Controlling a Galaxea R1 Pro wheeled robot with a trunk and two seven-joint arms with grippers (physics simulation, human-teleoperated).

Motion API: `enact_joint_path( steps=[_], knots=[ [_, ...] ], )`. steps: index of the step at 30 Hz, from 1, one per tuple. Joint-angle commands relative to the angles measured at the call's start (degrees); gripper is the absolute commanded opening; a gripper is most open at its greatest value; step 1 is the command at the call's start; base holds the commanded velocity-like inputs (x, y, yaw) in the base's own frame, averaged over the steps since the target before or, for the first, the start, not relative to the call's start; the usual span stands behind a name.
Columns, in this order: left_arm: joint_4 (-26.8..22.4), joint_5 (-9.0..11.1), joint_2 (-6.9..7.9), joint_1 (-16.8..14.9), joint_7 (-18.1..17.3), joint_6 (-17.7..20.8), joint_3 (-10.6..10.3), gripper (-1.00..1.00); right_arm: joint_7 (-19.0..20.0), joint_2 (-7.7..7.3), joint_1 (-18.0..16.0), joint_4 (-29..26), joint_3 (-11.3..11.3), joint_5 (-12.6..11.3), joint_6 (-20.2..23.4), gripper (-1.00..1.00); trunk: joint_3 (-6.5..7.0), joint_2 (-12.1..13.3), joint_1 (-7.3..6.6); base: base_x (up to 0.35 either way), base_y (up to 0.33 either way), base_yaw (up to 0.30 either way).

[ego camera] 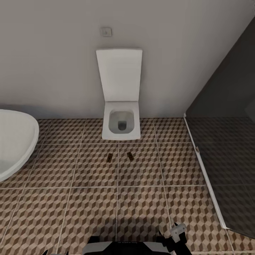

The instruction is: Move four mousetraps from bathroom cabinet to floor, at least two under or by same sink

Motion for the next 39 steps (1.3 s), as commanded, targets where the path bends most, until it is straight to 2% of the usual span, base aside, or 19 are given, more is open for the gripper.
enact_joint_path(
  steps=[1, 29, 39],
  knots=[
    [0.2, 0.1, -0.03, -0.1, 0.3, -0.2, -0.5, 1.00, -0.3, -0.01, 0.0, 0.0, 0.5, -0.3, -0.1, 1.00, 0.16, 0.4, -0.22, 0.000, 0.000, 0.000],
    [0.2, 0.1, -0.04, 0.0, 0.3, -0.2, -0.5, 1.00, -0.1, -0.01, 0.0, 0.0, 0.5, -0.3, -0.1, 1.00, 5.20, 11.6, -6.37, 0.000, 0.000, 0.000],
    [0.2, 0.1, -0.04, 0.0, 0.3, -0.2, -0.5, 1.00, -0.1, 0.08, 0.0, 0.0, 0.5, -0.3, -0.1, 1.00, 7.73, 15.6, -8.57, 0.000, 0.000, 0.000]
  ],
)
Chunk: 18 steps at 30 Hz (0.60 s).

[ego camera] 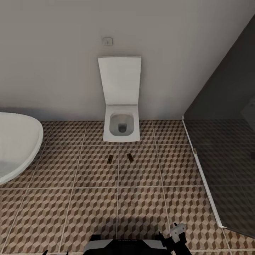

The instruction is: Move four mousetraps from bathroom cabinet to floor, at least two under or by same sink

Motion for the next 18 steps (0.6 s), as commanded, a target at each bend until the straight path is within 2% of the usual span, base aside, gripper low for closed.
enact_joint_path(
  steps=[1, 18],
  knots=[
    [0.2, 0.1, -0.03, -0.1, 0.3, -0.3, -0.5, 1.00, -0.3, 0.00, 0.0, 0.0, 0.5, -0.3, -0.1, 1.00, 0.24, 0.4, -0.21, 0.000, 0.000, 0.000],
    [0.2, 0.1, -0.03, 0.0, 0.3, -0.3, -0.5, 1.00, -0.3, 0.00, 0.0, 0.0, 0.5, -0.3, -0.1, 1.00, 4.88, 7.2, -3.94, 0.000, 0.000, 0.000]
  ],
)
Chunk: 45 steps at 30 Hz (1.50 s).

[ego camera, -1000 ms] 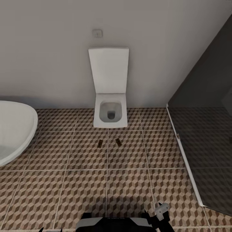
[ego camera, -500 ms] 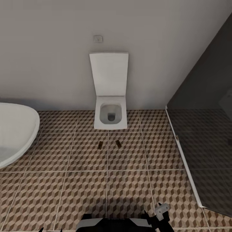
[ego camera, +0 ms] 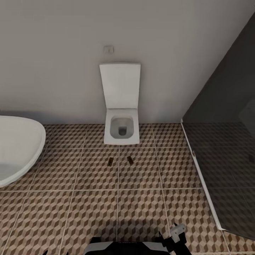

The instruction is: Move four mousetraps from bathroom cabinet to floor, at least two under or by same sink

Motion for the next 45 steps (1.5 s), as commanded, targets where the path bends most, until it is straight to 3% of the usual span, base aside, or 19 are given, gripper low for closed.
enact_joint_path(
  steps=[1, 23, 45],
  knots=[
    [0.2, 0.1, -0.03, -0.1, 0.3, -0.3, -0.5, 1.00, -0.3, -0.01, 0.0, 0.0, 0.5, -0.3, -0.1, 1.00, 0.24, 0.4, -0.20, 0.000, 0.000, 0.000],
    [0.2, 0.1, -0.03, 0.0, 0.3, -0.3, -0.5, 1.00, -0.3, -0.01, 0.0, 0.0, 0.5, -0.3, -0.1, 1.00, 6.24, 9.2, -5.03, 0.000, 0.000, 0.000],
    [0.2, 0.1, -0.04, 0.0, 0.3, -0.3, -0.5, 1.00, -0.3, -0.01, 0.0, 0.0, 0.6, -0.3, -0.1, 1.00, 8.29, 9.2, -5.03, 0.000, 0.000, 0.000]
  ],
)
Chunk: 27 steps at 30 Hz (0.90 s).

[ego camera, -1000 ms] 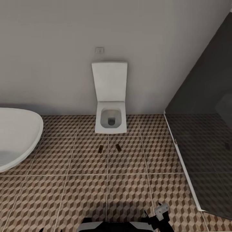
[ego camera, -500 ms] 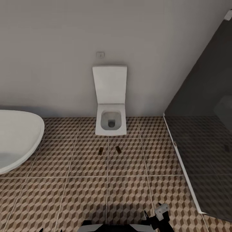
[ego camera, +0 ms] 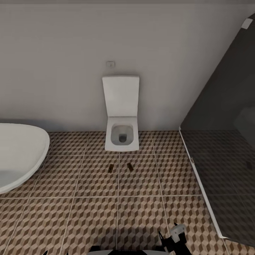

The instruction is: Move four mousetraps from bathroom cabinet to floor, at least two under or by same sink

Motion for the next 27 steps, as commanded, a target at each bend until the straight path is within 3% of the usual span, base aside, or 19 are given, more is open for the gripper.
enact_joint_path(
  steps=[1, 27],
  knots=[
    [0.2, 0.1, -0.03, -0.1, 0.3, -0.3, -0.5, 1.00, -0.3, -0.01, 0.0, 0.0, 0.5, -0.3, -0.1, 1.00, 0.03, -0.1, 0.03, 0.000, 0.000, 0.000],
    [0.2, 0.1, -0.03, -0.1, 0.3, -0.3, -0.5, 1.00, -0.3, -0.01, 0.0, 0.0, 0.5, -0.3, -0.1, 1.00, 2.45, -0.1, 0.03, 0.000, 0.000, 0.000]
  ],
)
